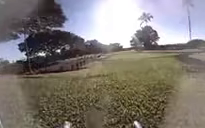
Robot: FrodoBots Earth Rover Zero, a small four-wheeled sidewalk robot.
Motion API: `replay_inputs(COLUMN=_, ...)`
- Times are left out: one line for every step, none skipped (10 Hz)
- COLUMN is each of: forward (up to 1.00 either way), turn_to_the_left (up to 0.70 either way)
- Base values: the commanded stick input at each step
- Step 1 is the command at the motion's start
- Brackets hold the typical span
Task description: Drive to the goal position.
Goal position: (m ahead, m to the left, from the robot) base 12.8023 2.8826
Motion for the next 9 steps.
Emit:
replay_inputs(forward=0.45, turn_to_the_left=0.0)
replay_inputs(forward=0.45, turn_to_the_left=0.0)
replay_inputs(forward=0.45, turn_to_the_left=0.0)
replay_inputs(forward=0.45, turn_to_the_left=0.0)
replay_inputs(forward=0.45, turn_to_the_left=0.0)
replay_inputs(forward=0.45, turn_to_the_left=0.0)
replay_inputs(forward=0.45, turn_to_the_left=0.0)
replay_inputs(forward=0.45, turn_to_the_left=0.0)
replay_inputs(forward=0.45, turn_to_the_left=0.0)
